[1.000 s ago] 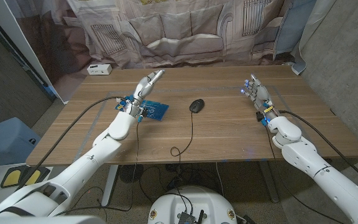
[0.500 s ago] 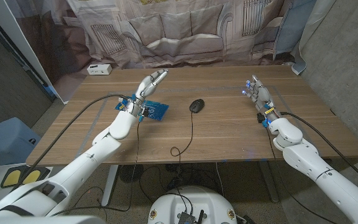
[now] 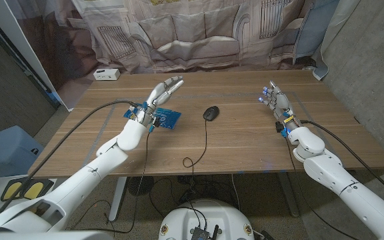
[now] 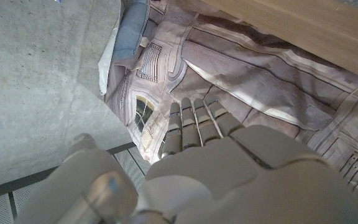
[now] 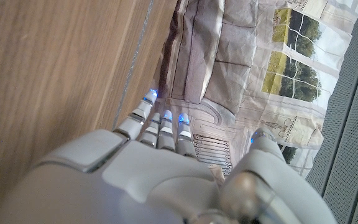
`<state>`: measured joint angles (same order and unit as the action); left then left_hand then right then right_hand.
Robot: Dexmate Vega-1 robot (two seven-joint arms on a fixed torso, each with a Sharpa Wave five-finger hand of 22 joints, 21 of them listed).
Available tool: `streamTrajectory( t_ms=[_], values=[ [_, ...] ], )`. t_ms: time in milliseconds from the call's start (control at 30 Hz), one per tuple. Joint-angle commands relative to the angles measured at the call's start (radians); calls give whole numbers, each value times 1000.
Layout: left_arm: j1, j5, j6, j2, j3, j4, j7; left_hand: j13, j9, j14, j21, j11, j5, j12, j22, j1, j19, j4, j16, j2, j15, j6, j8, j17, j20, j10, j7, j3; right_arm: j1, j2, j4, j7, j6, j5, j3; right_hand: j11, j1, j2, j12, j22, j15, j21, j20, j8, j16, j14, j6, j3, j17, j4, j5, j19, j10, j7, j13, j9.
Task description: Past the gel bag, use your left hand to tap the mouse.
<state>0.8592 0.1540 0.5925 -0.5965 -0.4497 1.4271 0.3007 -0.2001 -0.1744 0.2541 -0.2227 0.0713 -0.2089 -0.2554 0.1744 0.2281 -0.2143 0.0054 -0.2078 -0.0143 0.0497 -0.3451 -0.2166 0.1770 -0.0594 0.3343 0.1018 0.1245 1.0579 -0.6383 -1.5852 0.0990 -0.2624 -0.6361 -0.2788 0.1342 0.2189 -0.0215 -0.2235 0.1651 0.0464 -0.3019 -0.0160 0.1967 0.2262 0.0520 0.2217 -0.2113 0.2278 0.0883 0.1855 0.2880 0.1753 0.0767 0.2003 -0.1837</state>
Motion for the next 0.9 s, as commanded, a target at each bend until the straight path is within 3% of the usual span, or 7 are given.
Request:
streamTrajectory(
  t_ms=[33, 367, 500, 667, 733, 900],
  values=[
    [42, 171, -125, -42, 4, 113, 109, -1, -6, 8, 5, 0, -6, -2, 3, 11, -7, -5, -1, -6, -1, -9, -2, 2, -1, 5, -3, 2, 12, -6, -18, 11, 7, 2, 5, 3, 2, -10, -5, 6, 7, 4, 3, 4, 6, 6, 8, 0, -1, 8, 0, 8, 7, 3, 0, -5],
    [57, 310, -250, -68, -19, 191, 185, -1, -6, 4, 13, -7, -6, 2, 3, 15, 8, -7, 4, -3, -6, -17, -1, 2, -6, 2, -12, 2, 34, -10, -28, 20, -4, 3, 17, 3, 2, -10, -3, 6, 6, 8, 3, 4, 5, 5, 10, 1, -2, 9, 0, 8, 8, 5, 0, -5],
    [53, 373, -314, -79, -36, 221, 205, 0, -6, 6, 15, -11, -5, 3, 3, 17, 9, -8, 5, -2, -10, -21, 0, 2, -7, 3, -16, 3, 41, -11, -30, 30, -8, 7, 22, -3, 6, -9, -10, 6, -2, 5, -7, 12, 13, 41, 36, 2, -6, 15, 0, 44, 38, 9, -2, -4],
    [46, 385, -368, -83, -54, 238, 200, 0, -7, 4, 18, -17, -5, 6, 3, 19, 16, -10, 8, 1, -12, -23, 1, 2, -8, -1, -21, 4, 51, -18, -38, 33, -6, 6, 31, 0, 6, -9, -9, 6, -2, 7, -7, 11, 12, 41, 37, 2, -6, 15, 0, 46, 39, 10, -2, -4],
    [43, 385, -391, -84, -59, 245, 195, -1, -7, -8, 26, -20, -4, 11, 3, 21, 32, -11, 14, 4, -15, -23, 5, 2, -32, -7, -34, 5, 53, -18, -40, 34, -2, 0, 33, 0, 5, -10, -8, 6, 0, 8, -7, 10, 11, 39, 35, 2, -6, 15, 0, 45, 38, 11, -2, -4],
    [36, 389, -445, -92, -74, 267, 175, -1, -7, -34, 35, -28, -2, 23, 4, 20, 61, -11, 24, 7, -20, -35, 6, 3, -48, -29, -55, 3, 56, -11, -34, 38, -8, -2, 36, 1, 4, -10, -5, 6, 1, 12, -5, 8, 9, 36, 32, 3, -7, 15, 0, 41, 35, 10, -3, -4]
  ],
)
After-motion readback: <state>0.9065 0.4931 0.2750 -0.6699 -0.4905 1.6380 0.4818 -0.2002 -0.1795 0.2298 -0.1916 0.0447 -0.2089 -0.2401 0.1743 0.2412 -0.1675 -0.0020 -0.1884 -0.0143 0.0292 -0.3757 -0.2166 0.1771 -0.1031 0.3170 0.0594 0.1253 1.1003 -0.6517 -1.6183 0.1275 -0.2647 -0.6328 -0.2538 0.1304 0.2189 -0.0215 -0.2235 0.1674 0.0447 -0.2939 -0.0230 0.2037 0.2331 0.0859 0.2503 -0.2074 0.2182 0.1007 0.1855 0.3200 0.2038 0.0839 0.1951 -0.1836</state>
